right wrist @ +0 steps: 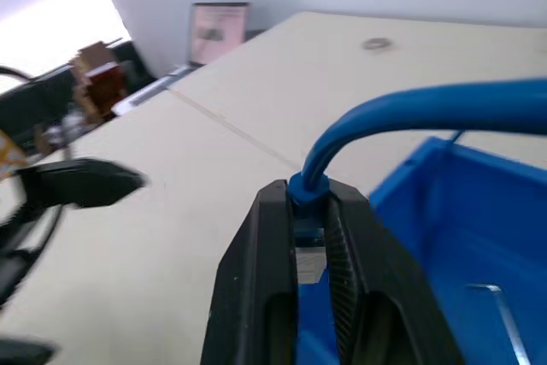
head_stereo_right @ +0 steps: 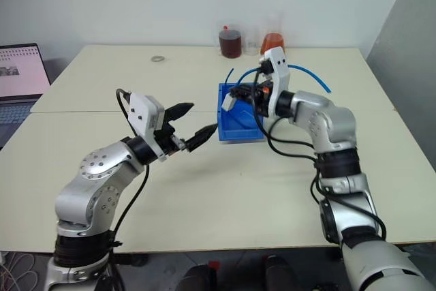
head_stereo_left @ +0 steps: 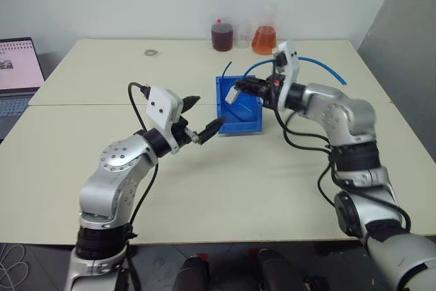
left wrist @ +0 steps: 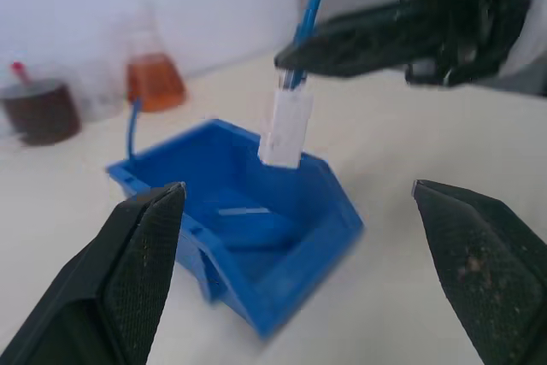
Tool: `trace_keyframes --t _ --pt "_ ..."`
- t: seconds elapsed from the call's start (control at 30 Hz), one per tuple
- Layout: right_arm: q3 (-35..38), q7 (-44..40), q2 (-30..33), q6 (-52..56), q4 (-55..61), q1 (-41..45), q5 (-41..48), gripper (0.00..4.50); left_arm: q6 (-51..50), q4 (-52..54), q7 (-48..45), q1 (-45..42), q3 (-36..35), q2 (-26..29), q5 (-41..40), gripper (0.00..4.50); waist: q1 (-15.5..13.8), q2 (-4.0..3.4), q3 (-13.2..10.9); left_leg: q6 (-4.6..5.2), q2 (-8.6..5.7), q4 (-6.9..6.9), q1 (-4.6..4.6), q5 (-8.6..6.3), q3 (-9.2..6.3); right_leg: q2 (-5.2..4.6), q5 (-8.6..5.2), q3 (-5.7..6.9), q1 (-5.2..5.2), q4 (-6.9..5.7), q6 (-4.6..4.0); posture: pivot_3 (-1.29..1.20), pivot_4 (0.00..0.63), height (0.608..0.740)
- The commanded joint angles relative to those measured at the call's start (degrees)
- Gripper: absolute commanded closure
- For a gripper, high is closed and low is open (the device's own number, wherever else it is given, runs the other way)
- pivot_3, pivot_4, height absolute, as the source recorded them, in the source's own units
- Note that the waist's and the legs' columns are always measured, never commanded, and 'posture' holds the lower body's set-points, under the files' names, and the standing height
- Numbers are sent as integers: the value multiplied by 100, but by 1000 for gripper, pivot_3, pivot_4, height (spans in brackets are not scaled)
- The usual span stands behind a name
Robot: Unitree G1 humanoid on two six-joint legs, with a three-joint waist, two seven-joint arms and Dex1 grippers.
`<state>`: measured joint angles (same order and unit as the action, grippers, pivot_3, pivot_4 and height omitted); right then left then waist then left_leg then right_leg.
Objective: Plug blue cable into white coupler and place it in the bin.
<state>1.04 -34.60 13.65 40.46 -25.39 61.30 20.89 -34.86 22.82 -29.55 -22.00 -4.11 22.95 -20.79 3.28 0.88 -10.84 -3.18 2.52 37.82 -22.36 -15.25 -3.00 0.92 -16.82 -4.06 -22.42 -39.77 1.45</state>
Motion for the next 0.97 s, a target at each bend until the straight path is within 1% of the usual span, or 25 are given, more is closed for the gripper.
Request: trace_keyframes --t 0.03,0.13,0.17,0.2,0.23,0.33,0.4,0.43,0.5,0.63,0.77,0.87,0.97 --pt "77 518 -177 -1021 -1354 506 -484 2985 28 33 388 30 25 23 306 0 -3 0 0 0 1 0 -16 0 0 0 0 1 -16 -1 -1 0 150 740" --pt "124 603 -278 -1420 -2023 749 -625 2215 53 -4 462 85 32 78 400 0 -9 0 0 -9 0 4 -77 5 11 -8 2 -5 -90 -19 -3 0 150 740" --pt "129 631 -291 -1519 -2171 798 -672 2055 63 -9 468 101 18 88 404 0 -11 0 0 -16 0 4 -78 9 12 -9 2 -5 -91 -19 -4 0 150 740" --pt "142 646 -297 -1594 -2288 836 -705 1733 65 -10 472 108 9 91 403 0 -13 0 0 -18 1 1 -80 10 14 -11 2 -5 -93 -17 -4 0 150 740" --pt "161 680 -296 -1637 -2376 866 -725 1542 65 -16 473 112 0 107 412 0 -16 0 0 -18 1 -1 -83 10 14 -12 2 -5 -95 -16 -4 0 150 740" --pt "186 769 -195 -1650 -2447 900 -781 709 33 -15 472 107 -24 127 407 0 -18 0 0 -8 -2 0 -86 3 14 -14 2 -4 -95 -13 -3 0 150 740" --pt "217 834 -89 -1526 -2260 807 -795 210 18 11 476 123 -23 125 397 0 -19 0 0 -6 -2 2 -85 3 12 -14 2 -4 -95 -15 -3 0 150 740" --pt "234 843 -39 -1405 -2077 714 -782 56 12 15 473 133 -19 126 393 0 -18 0 0 -6 -3 3 -85 2 11 -14 2 -3 -95 -16 -3 0 150 740" --pt "258 835 69 -934 -1370 388 -687 56 0 35 448 158 -6 135 374 0 -30 0 0 -6 -3 3 -85 2 10 -13 2 -2 -95 -17 -3 0 150 740" --pt "303 803 294 338 927 -544 -235 56 -146 95 475 130 -58 96 265 0 -76 0 0 -6 -2 2 -89 2 7 -13 2 0 -94 -15 -3 0 150 740" --pt "378 848 522 871 2933 -1445 79 56 -254 33 586 162 -226 82 210 0 -102 0 0 -6 -1 3 -93 2 6 -13 2 0 -96 -15 -3 0 150 740" --pt "375 1279 800 1032 4483 -2597 -210 56 -386 136 692 401 -391 3 93 0 -133 2 5 -6 -1 5 -90 2 -3 -11 1 5 -92 -15 -2 0 150 740" --pt "349 1648 817 1000 5576 -3883 -406 56 -516 223 746 784 -676 -95 -164 0 -146 4 7 -6 0 3 -85 2 -4 -10 0 5 -84 -9 0 0 150 740"
